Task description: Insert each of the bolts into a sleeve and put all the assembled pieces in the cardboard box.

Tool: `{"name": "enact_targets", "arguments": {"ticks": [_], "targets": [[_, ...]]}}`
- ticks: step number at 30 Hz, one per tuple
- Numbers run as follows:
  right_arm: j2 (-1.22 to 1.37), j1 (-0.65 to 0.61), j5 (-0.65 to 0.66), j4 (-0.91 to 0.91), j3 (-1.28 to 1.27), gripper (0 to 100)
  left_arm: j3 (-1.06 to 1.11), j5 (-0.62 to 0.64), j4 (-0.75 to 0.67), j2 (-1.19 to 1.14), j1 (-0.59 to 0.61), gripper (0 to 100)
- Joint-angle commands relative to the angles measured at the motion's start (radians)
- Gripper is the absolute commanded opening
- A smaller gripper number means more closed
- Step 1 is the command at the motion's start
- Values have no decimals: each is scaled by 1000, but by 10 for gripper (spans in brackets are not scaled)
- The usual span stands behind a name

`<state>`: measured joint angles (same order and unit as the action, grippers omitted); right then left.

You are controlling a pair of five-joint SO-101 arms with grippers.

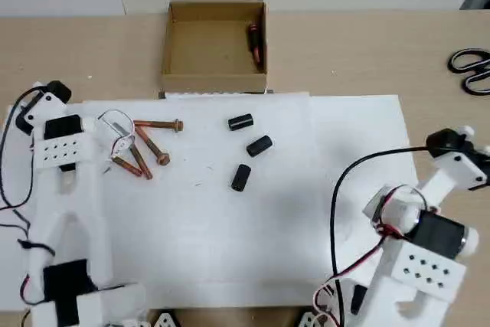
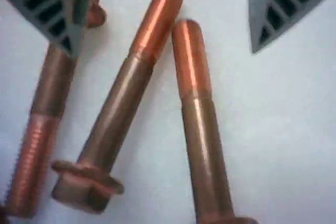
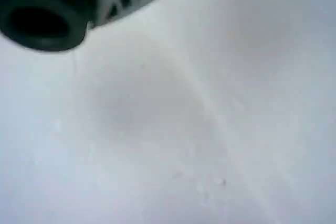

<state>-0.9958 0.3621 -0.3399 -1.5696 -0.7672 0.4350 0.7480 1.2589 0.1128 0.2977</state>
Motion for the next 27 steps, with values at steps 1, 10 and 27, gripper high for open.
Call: {"name": "enact_targets", "arguments": {"ticks": [1,10,27], "targets": [[-35,8,11,18,-12,3,-51,3,-41,-31,3,177],[-45,8,11,18,-25,3,-51,3,-126,-60,64,141],[-45,7,5,12,-25,3,-48,2,-207,-97,60,141]]}}
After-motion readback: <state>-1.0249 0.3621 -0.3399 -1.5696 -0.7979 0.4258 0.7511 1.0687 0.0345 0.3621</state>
